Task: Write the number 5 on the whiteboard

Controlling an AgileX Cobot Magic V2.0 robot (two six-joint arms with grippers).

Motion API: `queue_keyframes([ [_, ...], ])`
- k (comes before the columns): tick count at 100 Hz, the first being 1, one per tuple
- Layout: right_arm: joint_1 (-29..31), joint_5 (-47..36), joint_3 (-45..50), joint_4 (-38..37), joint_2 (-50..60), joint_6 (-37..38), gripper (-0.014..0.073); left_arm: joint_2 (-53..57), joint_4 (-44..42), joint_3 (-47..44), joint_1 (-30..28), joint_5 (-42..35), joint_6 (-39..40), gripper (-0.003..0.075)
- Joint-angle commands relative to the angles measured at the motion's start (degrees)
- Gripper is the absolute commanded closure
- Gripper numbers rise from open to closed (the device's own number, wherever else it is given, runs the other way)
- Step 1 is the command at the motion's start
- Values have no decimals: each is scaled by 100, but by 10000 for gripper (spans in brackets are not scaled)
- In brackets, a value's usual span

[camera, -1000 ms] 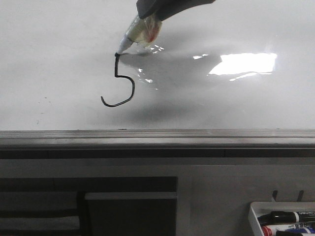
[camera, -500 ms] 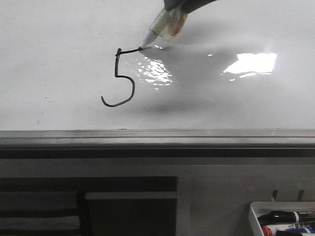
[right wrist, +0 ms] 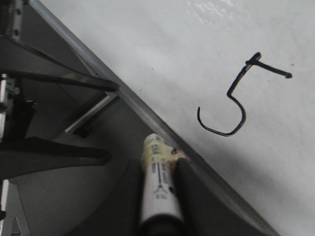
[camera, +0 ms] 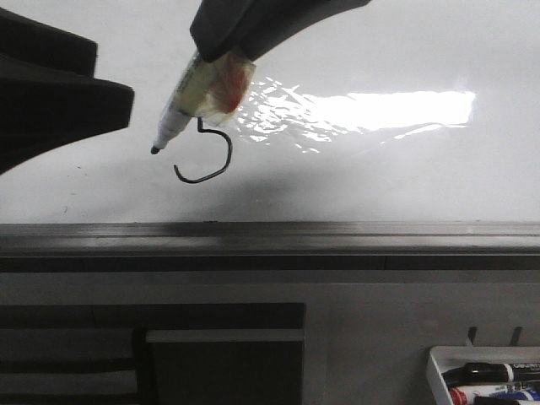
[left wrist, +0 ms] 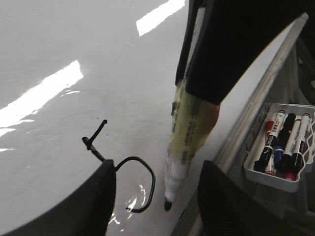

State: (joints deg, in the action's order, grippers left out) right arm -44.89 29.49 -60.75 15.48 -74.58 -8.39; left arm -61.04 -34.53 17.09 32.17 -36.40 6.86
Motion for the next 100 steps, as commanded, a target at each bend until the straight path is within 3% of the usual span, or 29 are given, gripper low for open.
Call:
queue_keyframes([
  [1, -62, -263, -181, -50, 168, -66, 654, -264, 22, 311, 145, -561, 53, 366],
  [36, -63, -74, -181, -50, 168, -66, 654, -871, 4, 492, 316, -613, 53, 395],
  [46, -63, -13, -181, -50, 168, -66, 654, -882, 4, 492, 316, -613, 53, 551],
  [54, -63, -4, -181, -8, 168, -66, 654, -882, 4, 492, 316, -613, 53, 742],
  [100, -63, -4, -181, 58, 168, -66, 636, -882, -22, 492, 316, -613, 43, 741],
])
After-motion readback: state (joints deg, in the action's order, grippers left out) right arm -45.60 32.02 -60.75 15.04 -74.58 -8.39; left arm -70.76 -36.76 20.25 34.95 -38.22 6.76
